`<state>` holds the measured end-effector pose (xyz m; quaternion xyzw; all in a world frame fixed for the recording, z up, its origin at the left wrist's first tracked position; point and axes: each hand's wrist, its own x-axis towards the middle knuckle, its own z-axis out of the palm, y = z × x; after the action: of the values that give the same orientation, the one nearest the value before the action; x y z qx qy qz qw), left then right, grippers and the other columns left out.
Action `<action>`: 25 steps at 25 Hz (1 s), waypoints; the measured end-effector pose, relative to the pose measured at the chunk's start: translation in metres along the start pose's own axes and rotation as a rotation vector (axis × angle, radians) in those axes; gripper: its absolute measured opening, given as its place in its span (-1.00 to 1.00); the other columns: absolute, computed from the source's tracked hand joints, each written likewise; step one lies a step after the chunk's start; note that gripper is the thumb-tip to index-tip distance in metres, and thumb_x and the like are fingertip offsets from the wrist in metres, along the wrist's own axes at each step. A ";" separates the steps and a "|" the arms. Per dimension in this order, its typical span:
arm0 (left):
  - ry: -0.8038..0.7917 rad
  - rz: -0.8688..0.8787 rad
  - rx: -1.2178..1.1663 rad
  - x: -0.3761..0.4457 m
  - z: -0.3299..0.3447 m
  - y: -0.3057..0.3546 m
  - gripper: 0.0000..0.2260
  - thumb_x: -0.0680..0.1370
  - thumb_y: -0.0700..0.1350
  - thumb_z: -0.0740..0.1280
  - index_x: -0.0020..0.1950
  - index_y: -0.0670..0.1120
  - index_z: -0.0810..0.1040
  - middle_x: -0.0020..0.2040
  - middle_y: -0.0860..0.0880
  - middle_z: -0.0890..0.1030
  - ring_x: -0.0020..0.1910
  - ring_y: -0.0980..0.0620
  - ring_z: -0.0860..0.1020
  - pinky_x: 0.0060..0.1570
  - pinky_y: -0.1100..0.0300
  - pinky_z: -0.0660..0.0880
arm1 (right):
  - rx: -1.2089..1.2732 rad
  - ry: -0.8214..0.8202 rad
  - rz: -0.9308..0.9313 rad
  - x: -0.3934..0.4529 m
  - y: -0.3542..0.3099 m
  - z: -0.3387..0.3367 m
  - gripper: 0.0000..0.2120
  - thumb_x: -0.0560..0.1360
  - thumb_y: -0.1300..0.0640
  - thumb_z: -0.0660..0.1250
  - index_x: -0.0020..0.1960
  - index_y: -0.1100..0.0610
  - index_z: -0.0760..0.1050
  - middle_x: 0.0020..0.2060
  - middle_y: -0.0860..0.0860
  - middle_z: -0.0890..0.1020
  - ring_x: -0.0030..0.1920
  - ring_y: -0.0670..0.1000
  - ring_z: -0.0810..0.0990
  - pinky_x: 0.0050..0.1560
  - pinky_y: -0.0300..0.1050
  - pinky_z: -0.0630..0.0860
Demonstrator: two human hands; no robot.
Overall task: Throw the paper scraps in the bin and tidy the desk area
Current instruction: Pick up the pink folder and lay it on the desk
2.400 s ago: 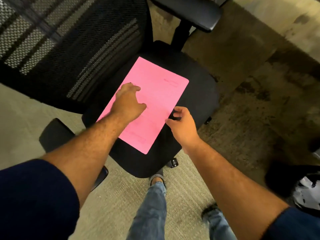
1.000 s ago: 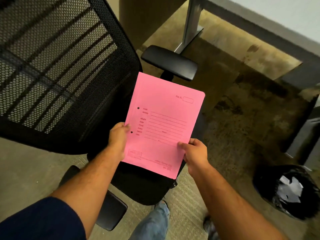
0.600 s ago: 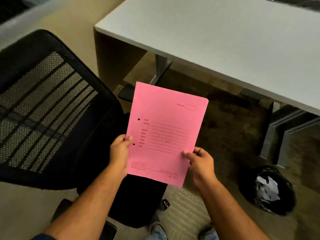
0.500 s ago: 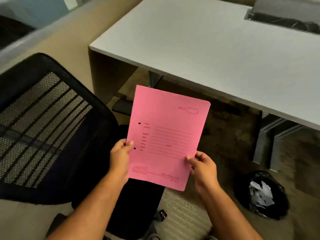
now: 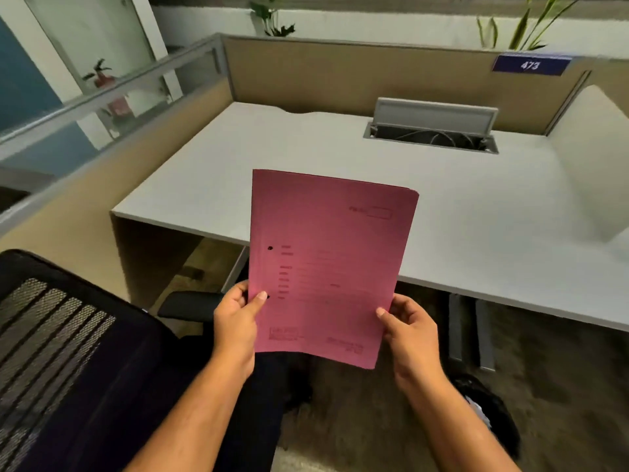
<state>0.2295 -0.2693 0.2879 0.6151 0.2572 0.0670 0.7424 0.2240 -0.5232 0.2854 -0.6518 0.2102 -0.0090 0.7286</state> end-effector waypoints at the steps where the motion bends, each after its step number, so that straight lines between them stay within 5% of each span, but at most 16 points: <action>1: -0.013 0.013 -0.007 -0.001 0.019 0.009 -0.81 0.66 -0.25 0.36 0.23 -0.05 0.65 0.06 -0.07 0.76 0.10 -0.15 0.73 0.15 -0.18 0.65 | 0.008 0.002 -0.017 0.008 -0.015 -0.011 -0.84 0.63 0.29 0.39 0.11 0.09 0.70 -0.04 0.01 0.78 0.03 0.08 0.77 0.05 0.07 0.74; 8: -0.066 0.134 -0.009 -0.017 0.138 0.050 -0.77 0.64 -0.26 0.38 0.11 0.06 0.71 0.06 -0.04 0.77 0.10 -0.10 0.73 0.18 -0.18 0.64 | 0.022 -0.028 -0.143 0.070 -0.099 -0.097 -0.82 0.65 0.22 0.38 0.11 0.00 0.70 -0.04 -0.10 0.77 -0.01 -0.08 0.76 -0.17 -0.23 0.69; 19: -0.065 0.247 0.034 -0.048 0.241 0.091 -0.78 0.65 -0.17 0.39 0.04 0.16 0.71 0.04 0.05 0.77 0.03 0.02 0.74 0.06 -0.12 0.68 | -0.062 -0.041 -0.296 0.119 -0.174 -0.171 -0.77 0.65 0.21 0.39 0.10 -0.12 0.69 -0.02 -0.23 0.76 0.00 -0.18 0.74 -0.17 -0.37 0.64; 25: -0.042 0.292 0.092 -0.015 0.257 0.113 -0.81 0.65 -0.13 0.40 0.07 0.17 0.70 0.02 0.12 0.77 0.00 0.03 0.74 -0.05 0.01 0.68 | -0.214 -0.044 -0.347 0.143 -0.184 -0.157 -0.73 0.63 0.25 0.38 0.22 -0.06 0.61 0.08 -0.14 0.72 0.05 -0.03 0.72 0.09 -0.07 0.72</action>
<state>0.3609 -0.4748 0.4281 0.6805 0.1522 0.1497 0.7010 0.3519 -0.7405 0.4089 -0.7519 0.0786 -0.0979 0.6472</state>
